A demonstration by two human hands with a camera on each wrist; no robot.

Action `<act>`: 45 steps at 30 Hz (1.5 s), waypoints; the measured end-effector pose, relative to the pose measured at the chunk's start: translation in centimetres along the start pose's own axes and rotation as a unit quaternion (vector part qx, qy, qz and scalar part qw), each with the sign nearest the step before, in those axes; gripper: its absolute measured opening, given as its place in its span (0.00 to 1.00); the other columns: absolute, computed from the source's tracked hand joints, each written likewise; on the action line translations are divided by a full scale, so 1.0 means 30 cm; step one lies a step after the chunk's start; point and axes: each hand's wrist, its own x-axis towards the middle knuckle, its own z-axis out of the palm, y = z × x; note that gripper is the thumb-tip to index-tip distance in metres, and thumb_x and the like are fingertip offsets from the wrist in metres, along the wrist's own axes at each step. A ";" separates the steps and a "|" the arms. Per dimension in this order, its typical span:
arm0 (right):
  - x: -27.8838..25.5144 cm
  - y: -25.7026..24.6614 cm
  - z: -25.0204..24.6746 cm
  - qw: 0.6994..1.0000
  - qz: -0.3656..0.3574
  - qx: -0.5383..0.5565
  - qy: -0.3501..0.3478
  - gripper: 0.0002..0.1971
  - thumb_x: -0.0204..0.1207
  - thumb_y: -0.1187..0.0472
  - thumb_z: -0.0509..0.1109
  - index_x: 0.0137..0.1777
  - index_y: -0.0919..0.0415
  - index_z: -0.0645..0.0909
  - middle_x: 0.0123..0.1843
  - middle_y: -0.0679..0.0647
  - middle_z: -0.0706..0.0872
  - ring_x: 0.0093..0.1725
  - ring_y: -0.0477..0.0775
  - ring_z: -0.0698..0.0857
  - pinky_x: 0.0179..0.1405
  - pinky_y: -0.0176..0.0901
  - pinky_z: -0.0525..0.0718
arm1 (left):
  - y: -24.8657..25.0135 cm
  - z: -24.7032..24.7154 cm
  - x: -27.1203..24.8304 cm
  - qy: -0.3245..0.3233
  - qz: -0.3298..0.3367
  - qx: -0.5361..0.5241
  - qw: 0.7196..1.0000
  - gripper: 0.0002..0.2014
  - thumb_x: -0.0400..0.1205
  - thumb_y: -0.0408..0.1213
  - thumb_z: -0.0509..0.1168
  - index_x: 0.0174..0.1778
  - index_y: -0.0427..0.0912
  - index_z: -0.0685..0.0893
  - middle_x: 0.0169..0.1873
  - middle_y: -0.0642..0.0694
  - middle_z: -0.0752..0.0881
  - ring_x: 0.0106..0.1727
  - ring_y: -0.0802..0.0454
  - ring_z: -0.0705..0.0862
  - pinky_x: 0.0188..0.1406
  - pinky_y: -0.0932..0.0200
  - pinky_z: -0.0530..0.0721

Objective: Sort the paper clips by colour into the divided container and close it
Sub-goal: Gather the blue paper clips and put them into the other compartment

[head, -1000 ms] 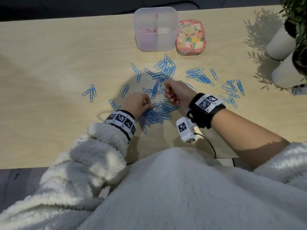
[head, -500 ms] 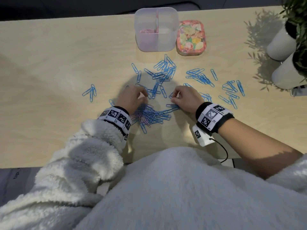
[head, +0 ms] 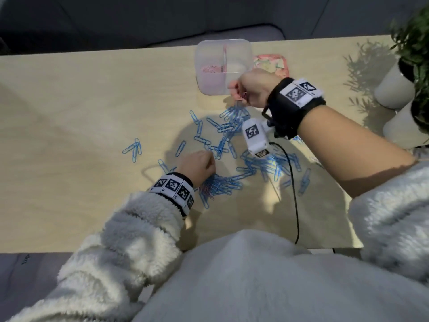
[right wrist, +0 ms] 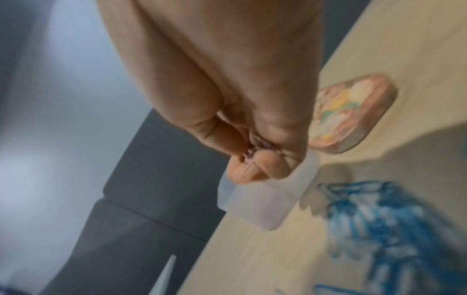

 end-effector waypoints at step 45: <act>-0.222 0.582 0.110 0.822 -0.289 -0.491 -0.015 0.14 0.65 0.56 0.76 0.49 0.59 0.84 0.51 0.60 0.83 0.55 0.64 0.77 0.56 0.53 0.76 | -0.109 -0.048 -0.040 0.137 0.045 -0.037 0.989 0.05 0.74 0.36 0.70 0.44 0.46 0.87 0.44 0.43 0.85 0.52 0.39 0.79 0.52 0.48 0.74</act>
